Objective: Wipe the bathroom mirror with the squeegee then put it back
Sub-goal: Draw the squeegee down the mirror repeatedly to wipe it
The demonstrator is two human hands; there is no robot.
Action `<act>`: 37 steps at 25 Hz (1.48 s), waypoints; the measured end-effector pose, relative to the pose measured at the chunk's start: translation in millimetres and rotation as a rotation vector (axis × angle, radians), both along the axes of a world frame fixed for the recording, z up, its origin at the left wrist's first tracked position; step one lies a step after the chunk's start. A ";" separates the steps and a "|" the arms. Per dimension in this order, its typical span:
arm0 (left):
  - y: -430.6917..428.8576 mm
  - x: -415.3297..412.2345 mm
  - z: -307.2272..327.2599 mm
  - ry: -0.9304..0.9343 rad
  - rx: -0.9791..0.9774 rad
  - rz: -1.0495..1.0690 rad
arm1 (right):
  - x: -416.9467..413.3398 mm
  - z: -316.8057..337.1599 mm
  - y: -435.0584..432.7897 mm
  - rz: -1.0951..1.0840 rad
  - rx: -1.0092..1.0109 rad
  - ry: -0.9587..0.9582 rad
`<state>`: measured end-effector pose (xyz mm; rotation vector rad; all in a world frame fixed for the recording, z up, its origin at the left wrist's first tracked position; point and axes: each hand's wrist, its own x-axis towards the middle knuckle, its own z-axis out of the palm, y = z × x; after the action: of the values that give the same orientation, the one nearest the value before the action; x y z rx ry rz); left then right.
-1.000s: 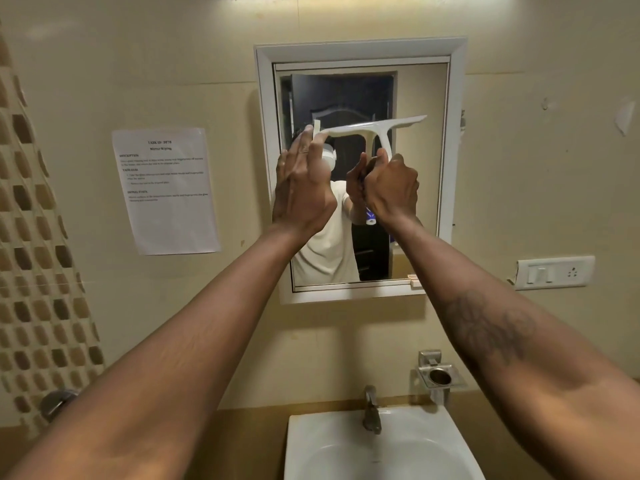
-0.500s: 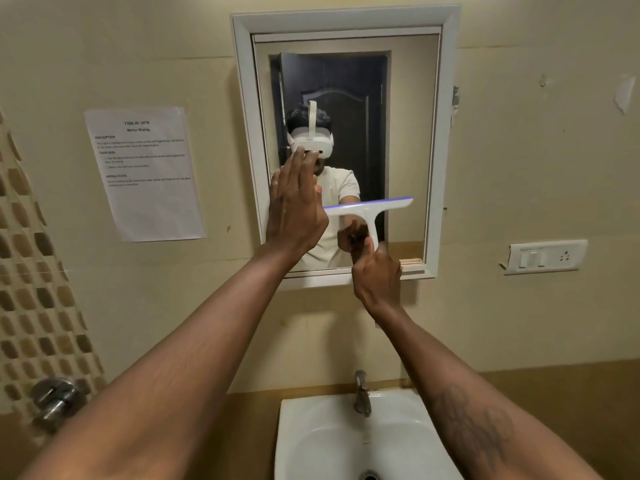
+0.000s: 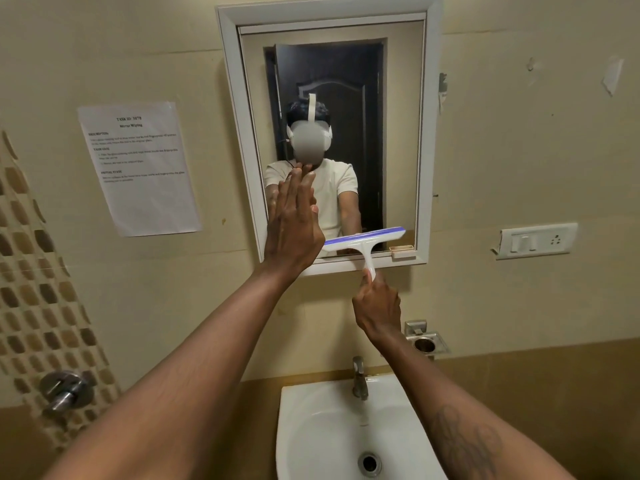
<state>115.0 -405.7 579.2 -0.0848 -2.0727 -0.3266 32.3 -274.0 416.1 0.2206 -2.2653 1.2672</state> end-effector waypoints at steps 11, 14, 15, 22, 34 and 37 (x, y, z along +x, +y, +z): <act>28.9 3.1 3.0 -0.010 -0.014 -0.014 | 12.6 8.2 19.6 -0.002 -0.051 -0.078; 33.7 1.6 19.1 0.033 -0.013 -0.012 | 3.5 59.2 29.5 0.027 -0.103 0.081; 36.0 0.0 26.3 0.061 -0.011 -0.010 | -1.1 82.4 32.5 0.021 -0.113 0.122; 46.8 -10.5 87.4 0.164 -0.021 -0.008 | -36.4 219.9 31.0 0.003 -0.144 0.385; 36.0 -26.7 147.8 0.229 -0.102 0.100 | -51.8 325.7 -4.2 0.078 -0.231 0.492; 34.3 -30.2 152.5 0.260 -0.109 0.095 | -54.6 333.7 -8.1 0.088 -0.242 0.484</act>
<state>84.8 -371.4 731.7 -0.0891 -1.8283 -0.1355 -22.2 -282.1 749.8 0.4837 -1.6961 1.3474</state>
